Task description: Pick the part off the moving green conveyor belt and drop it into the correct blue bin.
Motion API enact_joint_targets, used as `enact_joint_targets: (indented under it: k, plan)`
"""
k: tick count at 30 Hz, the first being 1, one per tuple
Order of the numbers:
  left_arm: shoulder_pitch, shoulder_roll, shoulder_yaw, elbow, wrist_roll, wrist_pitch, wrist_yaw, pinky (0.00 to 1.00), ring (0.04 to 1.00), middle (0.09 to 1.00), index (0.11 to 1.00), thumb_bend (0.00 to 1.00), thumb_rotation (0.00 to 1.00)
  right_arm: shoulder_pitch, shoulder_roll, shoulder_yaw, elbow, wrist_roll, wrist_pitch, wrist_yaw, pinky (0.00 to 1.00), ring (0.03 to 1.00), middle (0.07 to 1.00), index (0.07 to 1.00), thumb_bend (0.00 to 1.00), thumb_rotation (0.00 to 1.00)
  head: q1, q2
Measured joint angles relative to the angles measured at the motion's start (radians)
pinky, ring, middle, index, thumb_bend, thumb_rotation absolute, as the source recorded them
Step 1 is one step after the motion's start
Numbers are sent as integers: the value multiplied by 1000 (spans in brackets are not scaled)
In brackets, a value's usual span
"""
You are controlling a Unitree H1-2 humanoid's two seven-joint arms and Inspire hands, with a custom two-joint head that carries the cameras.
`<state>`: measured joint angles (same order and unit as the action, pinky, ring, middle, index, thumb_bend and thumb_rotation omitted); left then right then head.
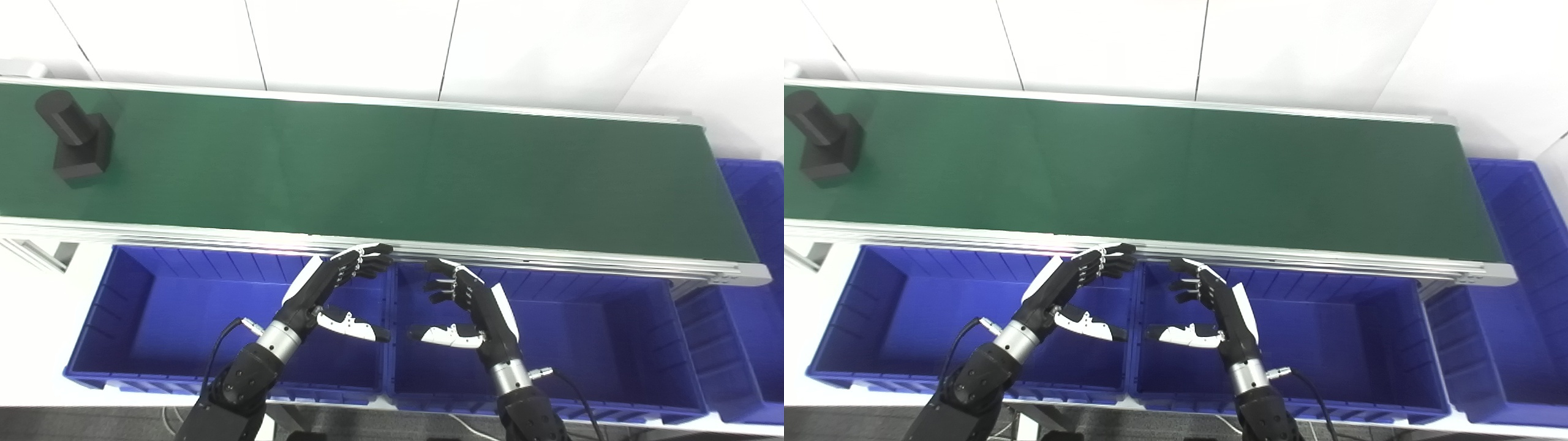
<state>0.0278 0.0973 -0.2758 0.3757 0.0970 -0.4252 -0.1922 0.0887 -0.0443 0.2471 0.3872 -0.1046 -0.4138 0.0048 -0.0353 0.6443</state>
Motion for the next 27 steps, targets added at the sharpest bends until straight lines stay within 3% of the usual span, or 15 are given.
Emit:
enact_joint_targets:
  k: [27]
  plan:
    - [0, 4, -4, 8, -1, 0, 0, 742, 769, 778, 805, 967, 127, -11, 0, 5, 23, 2, 0, -7, 589, 670, 790, 738, 909, 241, -8, -3]
